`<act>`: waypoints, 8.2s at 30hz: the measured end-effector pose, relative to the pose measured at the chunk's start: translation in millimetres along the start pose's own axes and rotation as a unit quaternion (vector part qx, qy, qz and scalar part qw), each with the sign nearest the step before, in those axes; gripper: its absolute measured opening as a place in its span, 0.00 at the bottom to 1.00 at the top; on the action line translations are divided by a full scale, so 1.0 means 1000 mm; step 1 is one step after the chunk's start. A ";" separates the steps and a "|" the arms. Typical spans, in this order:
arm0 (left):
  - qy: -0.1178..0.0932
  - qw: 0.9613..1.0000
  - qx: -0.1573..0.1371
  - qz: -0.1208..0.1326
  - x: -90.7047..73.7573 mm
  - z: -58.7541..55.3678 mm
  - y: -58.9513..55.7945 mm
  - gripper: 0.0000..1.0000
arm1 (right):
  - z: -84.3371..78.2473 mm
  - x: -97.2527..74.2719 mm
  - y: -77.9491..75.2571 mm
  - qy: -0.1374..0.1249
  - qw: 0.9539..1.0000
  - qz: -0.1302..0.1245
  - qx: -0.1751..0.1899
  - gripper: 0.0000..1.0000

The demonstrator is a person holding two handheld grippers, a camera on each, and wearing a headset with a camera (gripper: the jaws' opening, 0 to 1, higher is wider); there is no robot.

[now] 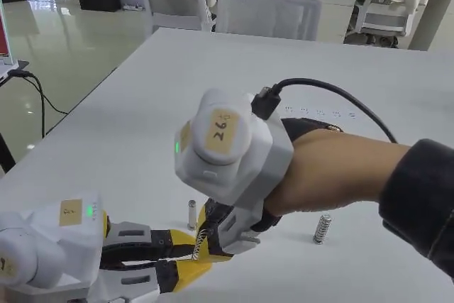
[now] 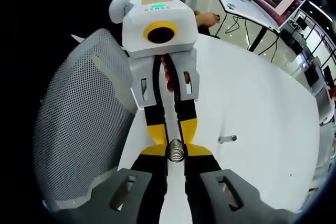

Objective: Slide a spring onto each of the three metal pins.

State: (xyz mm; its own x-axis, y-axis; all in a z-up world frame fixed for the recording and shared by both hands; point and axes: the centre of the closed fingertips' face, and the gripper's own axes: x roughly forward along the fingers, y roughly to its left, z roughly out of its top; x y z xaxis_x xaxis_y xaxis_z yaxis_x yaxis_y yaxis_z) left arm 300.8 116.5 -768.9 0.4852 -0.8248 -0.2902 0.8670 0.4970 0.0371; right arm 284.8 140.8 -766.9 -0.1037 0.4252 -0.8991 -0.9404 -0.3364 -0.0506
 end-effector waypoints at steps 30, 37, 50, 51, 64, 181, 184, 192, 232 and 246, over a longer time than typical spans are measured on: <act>0.006 0.998 -0.041 0.049 -0.019 -0.022 0.018 0.41 | -0.005 -0.013 -0.023 0.016 1.000 -0.023 0.007 0.08; 0.009 0.997 -0.044 0.062 -0.024 -0.028 0.021 0.45 | -0.005 -0.016 -0.028 0.021 0.999 -0.028 0.004 0.08; 0.009 0.995 -0.048 0.084 -0.032 -0.033 0.028 0.53 | -0.006 -0.019 -0.047 0.028 0.999 -0.039 0.004 0.08; 0.009 0.995 -0.048 0.085 -0.033 -0.033 0.028 0.53 | -0.006 -0.019 -0.050 0.030 0.999 -0.041 0.005 0.08; 0.010 0.994 -0.054 0.090 -0.035 -0.037 0.026 0.56 | 0.000 -0.010 -0.078 0.035 0.998 -0.048 0.005 0.08; 0.023 0.993 -0.059 0.100 -0.041 -0.046 0.029 0.55 | -0.049 0.072 -0.095 0.082 0.995 -0.012 0.047 0.33; 0.024 0.993 -0.059 0.099 -0.041 -0.047 0.029 0.55 | -0.054 0.071 -0.093 0.082 0.995 -0.011 0.051 0.37; 0.027 0.993 -0.059 0.096 -0.039 -0.047 0.028 0.55 | -0.064 0.064 -0.091 0.073 0.995 -0.015 0.071 0.45; 0.025 0.994 -0.056 0.089 -0.030 -0.039 0.030 0.56 | -0.095 0.022 -0.098 -0.035 0.982 -0.098 0.160 0.80; 0.023 0.994 -0.053 0.088 -0.029 -0.036 0.033 0.56 | -0.115 -0.003 -0.102 -0.075 0.966 -0.141 0.206 0.82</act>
State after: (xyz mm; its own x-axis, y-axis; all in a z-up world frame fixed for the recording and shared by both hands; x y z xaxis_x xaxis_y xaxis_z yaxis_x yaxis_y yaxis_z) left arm 311.3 166.2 -793.7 0.6203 -0.7109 -0.3315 0.7511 0.6601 -0.0102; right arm 418.1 77.2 -809.2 0.1587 0.5777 -0.8006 -0.9840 0.1594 -0.0801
